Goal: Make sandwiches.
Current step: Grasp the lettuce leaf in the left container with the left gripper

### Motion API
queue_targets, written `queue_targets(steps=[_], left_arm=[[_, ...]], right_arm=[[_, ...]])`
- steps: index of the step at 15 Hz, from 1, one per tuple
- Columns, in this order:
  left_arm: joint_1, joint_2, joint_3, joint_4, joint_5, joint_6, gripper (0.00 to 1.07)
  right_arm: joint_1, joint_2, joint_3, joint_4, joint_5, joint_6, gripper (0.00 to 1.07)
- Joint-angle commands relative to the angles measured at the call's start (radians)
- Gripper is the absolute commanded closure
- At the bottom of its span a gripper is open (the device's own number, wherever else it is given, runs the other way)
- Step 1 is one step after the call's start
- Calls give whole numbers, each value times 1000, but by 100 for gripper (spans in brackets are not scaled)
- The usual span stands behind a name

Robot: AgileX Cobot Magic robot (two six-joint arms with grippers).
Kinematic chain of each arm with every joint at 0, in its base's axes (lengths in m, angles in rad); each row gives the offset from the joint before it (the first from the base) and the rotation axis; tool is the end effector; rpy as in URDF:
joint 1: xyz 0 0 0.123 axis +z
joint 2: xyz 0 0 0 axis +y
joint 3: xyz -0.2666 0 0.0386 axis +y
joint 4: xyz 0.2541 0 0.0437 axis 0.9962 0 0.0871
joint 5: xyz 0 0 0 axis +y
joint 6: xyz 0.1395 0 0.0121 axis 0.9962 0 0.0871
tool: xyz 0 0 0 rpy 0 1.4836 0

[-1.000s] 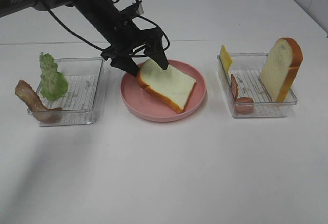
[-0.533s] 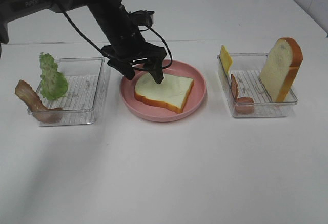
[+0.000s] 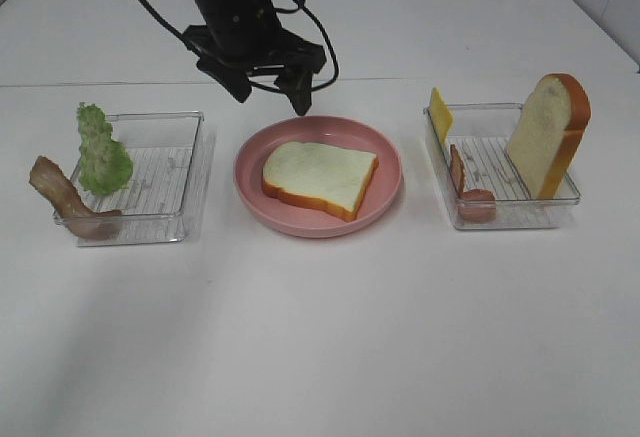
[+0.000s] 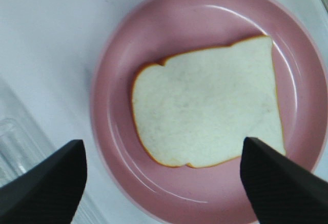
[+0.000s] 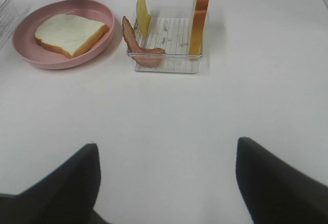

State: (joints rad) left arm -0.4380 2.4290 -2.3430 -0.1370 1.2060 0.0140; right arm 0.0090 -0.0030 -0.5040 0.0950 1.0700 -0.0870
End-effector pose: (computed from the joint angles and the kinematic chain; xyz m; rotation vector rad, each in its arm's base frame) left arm 0.4759 -0.2426 0.1603 0.5925 2.7343 -0.2966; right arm 0.0582 0.0122 0.2586 -0.1034 2.0409 0.0650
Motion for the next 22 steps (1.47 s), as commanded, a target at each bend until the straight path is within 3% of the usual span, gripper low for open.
queue_targets(steps=[1,3,10,12,13,16,22], left_arm=[[48,-47,-27,29,82,-98,31],[120,-92,-26,29,82,-138,32],[261,-174,-25,31,82,-139,32],[288,-198,17,31,82,-139,32],[327,-234,109,34,82,-139,32],[338,-282,241,41,82,-140,35],[338,-304,437,161,67,-184,38]], right_arm=[[-7,-15,1,3,-10,-5,37],[-7,-15,1,4,-10,-5,37],[-7,-15,1,4,-10,-5,37],[-7,-15,1,4,-10,-5,37],[-7,-15,1,4,-10,-5,37],[-7,-15,1,4,-10,-5,37],[-7,-15,1,4,-10,-5,37]])
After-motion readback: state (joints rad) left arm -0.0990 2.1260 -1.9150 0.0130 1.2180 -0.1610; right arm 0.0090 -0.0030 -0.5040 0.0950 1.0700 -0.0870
